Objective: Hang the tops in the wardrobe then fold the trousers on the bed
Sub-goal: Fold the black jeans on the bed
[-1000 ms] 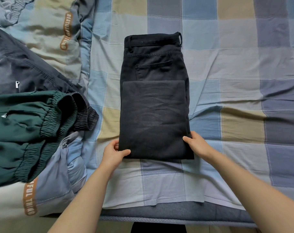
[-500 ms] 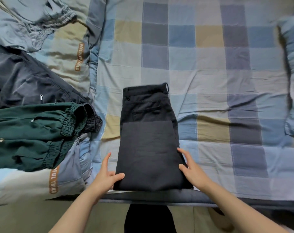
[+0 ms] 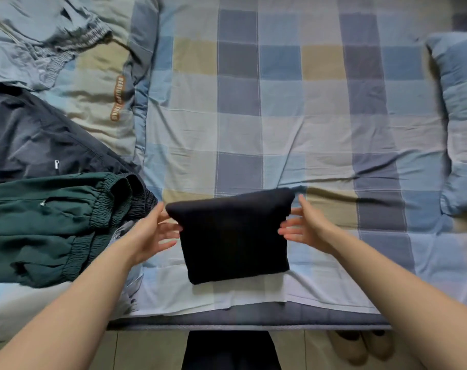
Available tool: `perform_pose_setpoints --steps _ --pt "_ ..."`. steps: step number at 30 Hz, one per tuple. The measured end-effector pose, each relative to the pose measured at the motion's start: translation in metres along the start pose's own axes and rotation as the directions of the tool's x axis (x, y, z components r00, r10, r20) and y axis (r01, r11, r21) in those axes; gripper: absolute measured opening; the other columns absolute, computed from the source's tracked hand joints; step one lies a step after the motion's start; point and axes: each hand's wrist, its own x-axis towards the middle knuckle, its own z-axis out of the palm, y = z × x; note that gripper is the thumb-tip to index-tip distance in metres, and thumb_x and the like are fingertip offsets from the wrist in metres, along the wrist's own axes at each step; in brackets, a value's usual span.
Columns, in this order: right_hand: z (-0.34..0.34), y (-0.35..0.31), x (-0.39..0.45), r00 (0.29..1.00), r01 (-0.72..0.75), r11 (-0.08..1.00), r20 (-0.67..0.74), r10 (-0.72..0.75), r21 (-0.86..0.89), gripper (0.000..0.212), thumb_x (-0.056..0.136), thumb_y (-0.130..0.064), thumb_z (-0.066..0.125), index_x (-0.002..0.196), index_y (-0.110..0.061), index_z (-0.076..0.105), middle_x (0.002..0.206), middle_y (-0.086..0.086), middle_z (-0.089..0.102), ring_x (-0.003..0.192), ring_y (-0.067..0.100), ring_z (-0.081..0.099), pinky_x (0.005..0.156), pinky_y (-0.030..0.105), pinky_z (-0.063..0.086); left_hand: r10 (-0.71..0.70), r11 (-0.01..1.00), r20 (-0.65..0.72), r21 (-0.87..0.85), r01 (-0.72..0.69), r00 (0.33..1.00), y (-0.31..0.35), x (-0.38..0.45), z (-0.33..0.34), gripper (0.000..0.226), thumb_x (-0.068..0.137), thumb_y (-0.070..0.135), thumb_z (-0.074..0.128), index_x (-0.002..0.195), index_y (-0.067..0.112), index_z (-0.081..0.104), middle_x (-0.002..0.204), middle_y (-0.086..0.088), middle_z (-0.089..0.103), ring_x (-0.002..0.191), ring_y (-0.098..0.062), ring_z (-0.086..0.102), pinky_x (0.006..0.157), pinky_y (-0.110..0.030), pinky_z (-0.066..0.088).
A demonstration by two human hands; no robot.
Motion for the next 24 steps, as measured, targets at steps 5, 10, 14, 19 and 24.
perform_pose_setpoints --steps 5,10,14,19,24 --pt "0.026 0.017 0.061 0.999 0.039 0.901 0.007 -0.04 -0.433 0.055 0.095 -0.051 0.045 0.137 -0.016 0.046 0.122 -0.005 0.055 0.105 0.016 0.051 0.087 0.031 0.037 -0.085 0.876 -0.042 0.472 0.095 0.995 -0.02 0.067 0.02 0.026 0.088 0.039 0.067 0.106 0.023 0.059 0.109 0.005 0.053 0.103 -0.022 0.054 0.082 -0.033 0.048" --pt "0.042 0.072 0.09 0.995 0.082 0.936 -0.028 -0.098 -0.341 0.069 0.09 -0.039 0.061 0.145 -0.009 0.032 0.141 0.003 0.048 0.125 0.022 0.049 0.108 0.036 0.038 -0.01 0.955 -0.132 0.294 0.048 0.991 -0.072 0.096 0.038 0.036 0.085 0.02 0.072 0.111 0.007 0.051 0.108 -0.007 0.061 0.089 -0.019 0.057 0.075 -0.035 0.049" --pt "0.034 0.089 0.098 0.999 0.047 0.973 -0.013 -0.051 -0.226 0.067 0.086 -0.055 0.059 0.138 -0.015 0.048 0.131 -0.003 0.059 0.111 0.015 0.06 0.094 0.029 0.046 -0.028 0.988 -0.065 0.152 0.038 0.998 -0.09 0.104 0.037 0.061 0.082 0.025 0.077 0.13 0.015 0.041 0.118 0.0 0.064 0.103 -0.019 0.064 0.09 -0.043 0.053" --pt "0.042 0.093 0.101 0.999 -0.052 0.998 -0.015 0.052 -0.047 0.093 0.054 -0.075 0.07 0.126 -0.017 0.06 0.116 -0.004 0.068 0.103 0.017 0.065 0.094 0.034 0.049 -0.013 0.997 0.025 0.078 0.011 1.0 -0.092 0.108 0.032 0.054 0.077 0.042 0.078 0.124 0.025 0.058 0.105 0.012 0.074 0.094 -0.007 0.069 0.069 -0.023 0.05" --pt "0.05 0.1 0.067 0.994 -0.03 0.999 -0.103 0.028 -0.015 0.094 0.054 -0.08 0.065 0.124 -0.017 0.06 0.103 -0.008 0.066 0.093 0.013 0.064 0.077 0.027 0.052 -0.112 0.989 0.091 0.111 0.101 0.99 -0.078 0.091 0.019 0.066 0.062 0.045 0.086 0.117 0.016 0.064 0.102 -0.002 0.076 0.096 -0.022 0.072 0.084 -0.036 0.055"
